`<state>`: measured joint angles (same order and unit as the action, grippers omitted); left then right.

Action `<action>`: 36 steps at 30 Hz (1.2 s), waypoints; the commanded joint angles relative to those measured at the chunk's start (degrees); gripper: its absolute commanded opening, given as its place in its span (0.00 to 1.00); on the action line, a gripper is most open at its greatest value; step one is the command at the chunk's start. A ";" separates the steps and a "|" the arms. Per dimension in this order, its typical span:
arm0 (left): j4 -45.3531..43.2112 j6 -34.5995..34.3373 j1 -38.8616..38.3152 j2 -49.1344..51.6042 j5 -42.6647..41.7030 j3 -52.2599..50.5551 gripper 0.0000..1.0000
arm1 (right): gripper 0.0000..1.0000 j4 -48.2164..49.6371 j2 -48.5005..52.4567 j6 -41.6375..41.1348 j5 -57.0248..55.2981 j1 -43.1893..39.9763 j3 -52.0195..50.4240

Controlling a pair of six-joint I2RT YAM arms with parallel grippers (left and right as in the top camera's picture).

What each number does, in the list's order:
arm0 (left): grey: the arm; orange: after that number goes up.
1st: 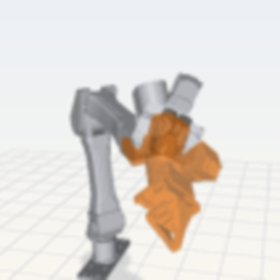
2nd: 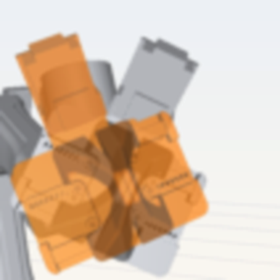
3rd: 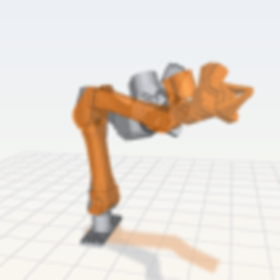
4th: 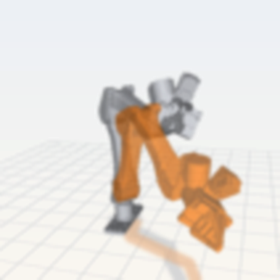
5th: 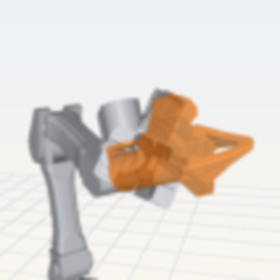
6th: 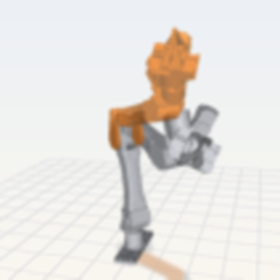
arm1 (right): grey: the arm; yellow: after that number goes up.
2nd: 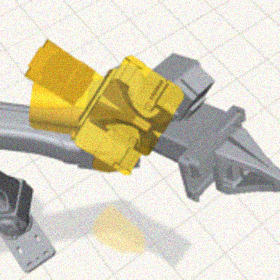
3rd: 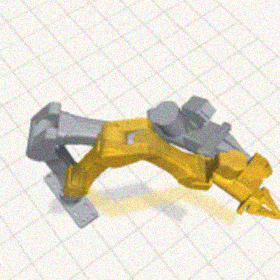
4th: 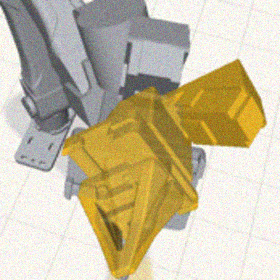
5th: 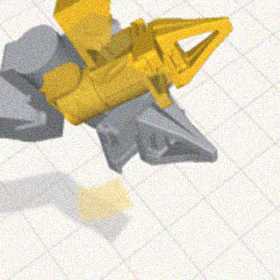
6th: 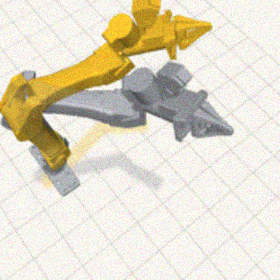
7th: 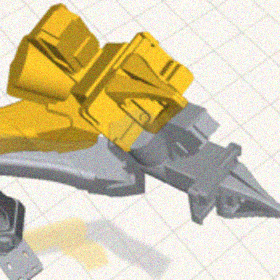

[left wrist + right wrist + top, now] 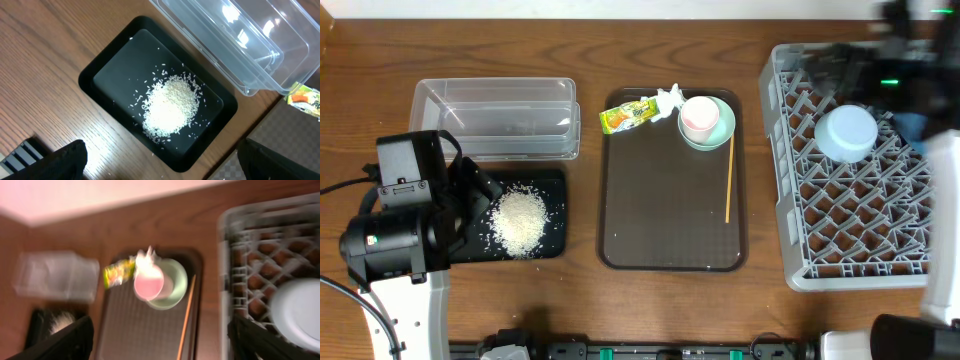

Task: Sort waste into correct bins and load items into the dishwasher rack
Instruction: 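Move the right gripper to the pink cup and grasp it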

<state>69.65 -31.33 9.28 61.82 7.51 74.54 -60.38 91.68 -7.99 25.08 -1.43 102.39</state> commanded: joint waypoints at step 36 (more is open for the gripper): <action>0.20 -0.26 0.20 -0.04 0.50 0.70 0.97 | 0.34 14.75 31.28 0.09 -33.00 30.82 -0.09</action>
<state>69.67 -31.33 9.28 61.82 7.51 74.54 -45.67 122.45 -6.09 -7.16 29.28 102.35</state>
